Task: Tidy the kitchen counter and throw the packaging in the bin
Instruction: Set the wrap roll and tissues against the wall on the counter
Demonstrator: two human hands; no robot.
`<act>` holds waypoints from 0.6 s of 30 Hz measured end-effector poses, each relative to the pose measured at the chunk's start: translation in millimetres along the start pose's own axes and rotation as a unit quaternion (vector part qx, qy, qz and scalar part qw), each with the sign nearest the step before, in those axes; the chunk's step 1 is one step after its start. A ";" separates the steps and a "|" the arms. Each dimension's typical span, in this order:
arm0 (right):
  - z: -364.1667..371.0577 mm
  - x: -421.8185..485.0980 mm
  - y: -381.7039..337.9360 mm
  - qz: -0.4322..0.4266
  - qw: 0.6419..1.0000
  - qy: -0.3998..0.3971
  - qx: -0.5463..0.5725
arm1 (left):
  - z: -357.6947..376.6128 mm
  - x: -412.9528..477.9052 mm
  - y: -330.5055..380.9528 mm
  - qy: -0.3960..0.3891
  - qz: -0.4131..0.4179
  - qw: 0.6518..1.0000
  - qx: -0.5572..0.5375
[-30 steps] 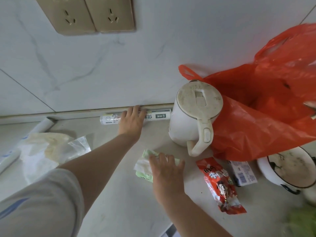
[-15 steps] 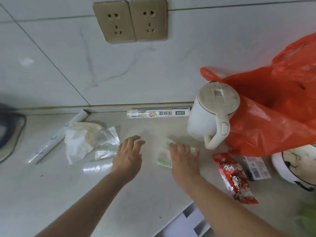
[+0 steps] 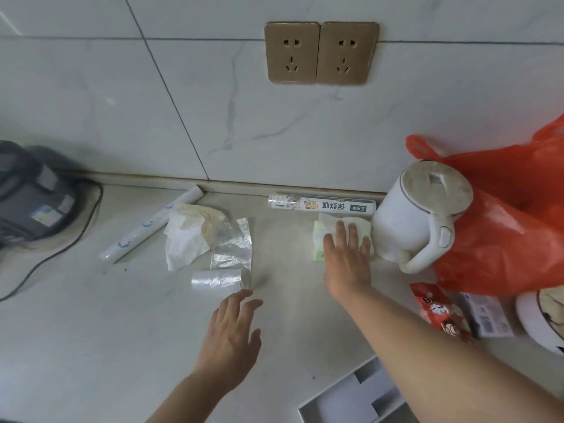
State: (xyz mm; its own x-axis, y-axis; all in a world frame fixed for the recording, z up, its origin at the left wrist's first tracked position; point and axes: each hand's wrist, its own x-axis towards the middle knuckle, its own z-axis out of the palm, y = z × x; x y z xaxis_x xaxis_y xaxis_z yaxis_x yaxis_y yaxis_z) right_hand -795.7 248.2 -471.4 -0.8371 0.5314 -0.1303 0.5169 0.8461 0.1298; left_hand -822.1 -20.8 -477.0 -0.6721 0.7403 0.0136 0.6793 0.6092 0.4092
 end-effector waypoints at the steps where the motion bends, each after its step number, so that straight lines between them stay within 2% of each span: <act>1: 4.0 -9.7 -0.1 -0.003 1.000 0.018 0.003 | -0.5 -3.6 -0.2 0.000 0.003 1.000 0.000; 3: 10.1 -24.7 -0.9 -0.023 0.999 0.026 0.015 | -2.0 -9.0 1.6 0.000 0.011 1.000 0.001; 8: 19.1 -23.7 1.2 -0.056 0.994 -0.069 0.067 | -5.1 -18.9 6.0 -0.012 0.024 1.000 -0.003; 12: 15.9 -5.3 6.4 -0.046 0.990 -0.122 0.044 | -7.4 -26.5 4.3 -0.008 0.017 1.000 0.000; 18: 5.9 -34.4 -5.3 -0.067 0.991 -0.100 0.059 | -9.3 -31.3 3.5 -0.022 0.034 0.999 0.021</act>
State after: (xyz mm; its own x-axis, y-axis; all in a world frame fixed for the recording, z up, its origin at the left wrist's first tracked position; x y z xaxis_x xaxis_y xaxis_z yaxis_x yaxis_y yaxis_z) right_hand -768.6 225.7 -473.4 -0.8530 0.4020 -0.3328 0.4312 0.9021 -0.0155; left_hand -801.4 -44.5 -467.5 -0.6114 0.7913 -0.0010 0.7350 0.5683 0.3699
